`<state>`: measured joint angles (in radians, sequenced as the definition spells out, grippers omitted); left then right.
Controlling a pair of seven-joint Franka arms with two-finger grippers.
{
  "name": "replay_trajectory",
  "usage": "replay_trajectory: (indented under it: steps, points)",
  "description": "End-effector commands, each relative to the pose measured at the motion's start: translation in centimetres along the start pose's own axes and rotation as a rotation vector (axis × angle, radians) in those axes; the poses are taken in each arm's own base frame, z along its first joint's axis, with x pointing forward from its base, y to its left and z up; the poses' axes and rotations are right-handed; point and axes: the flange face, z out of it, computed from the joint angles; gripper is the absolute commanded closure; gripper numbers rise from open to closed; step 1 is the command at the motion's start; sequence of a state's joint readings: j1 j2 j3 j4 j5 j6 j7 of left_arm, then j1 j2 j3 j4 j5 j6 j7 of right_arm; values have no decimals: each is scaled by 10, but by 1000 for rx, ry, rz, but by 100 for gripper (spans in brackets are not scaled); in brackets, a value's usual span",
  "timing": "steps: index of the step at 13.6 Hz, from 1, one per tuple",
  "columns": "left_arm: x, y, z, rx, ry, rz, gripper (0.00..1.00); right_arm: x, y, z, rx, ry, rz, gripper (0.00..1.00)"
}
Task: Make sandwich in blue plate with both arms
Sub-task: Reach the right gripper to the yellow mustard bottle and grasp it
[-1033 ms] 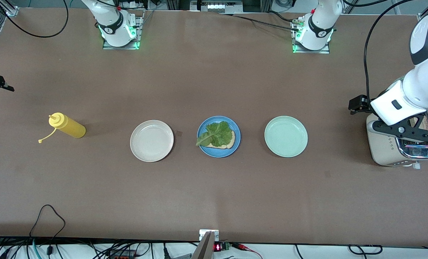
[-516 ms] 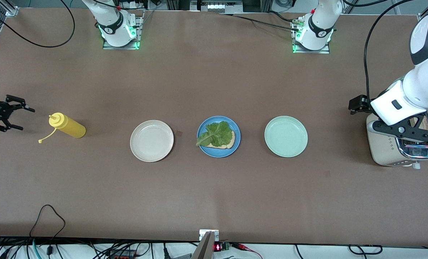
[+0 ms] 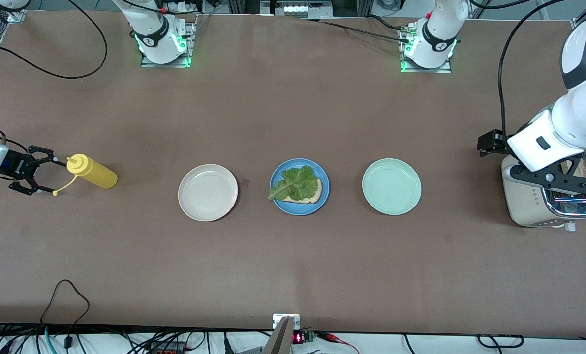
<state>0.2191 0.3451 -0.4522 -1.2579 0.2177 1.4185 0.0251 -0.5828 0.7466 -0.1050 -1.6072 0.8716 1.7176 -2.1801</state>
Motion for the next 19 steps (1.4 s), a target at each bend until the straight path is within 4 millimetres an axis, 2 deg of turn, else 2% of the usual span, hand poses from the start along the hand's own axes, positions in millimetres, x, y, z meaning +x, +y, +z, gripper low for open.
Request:
replay_trajectory:
  steps: [1,9,10,14,19]
  points:
    - [-6,0,-8,-9,2,-9,0,-3,3,8,14,117,-128,0]
    - [-6,-1,-8,-9,2,-10,0,-18,-10,41,114,229,-303,0]
    - [-6,0,-8,-11,2,-8,0,-16,-10,50,127,244,-312,0]
    - [-6,-1,-8,-15,1,-11,0,-13,-10,65,145,265,-314,0]
    - [-6,3,-8,-17,0,-6,0,-7,-12,101,187,291,-312,0]
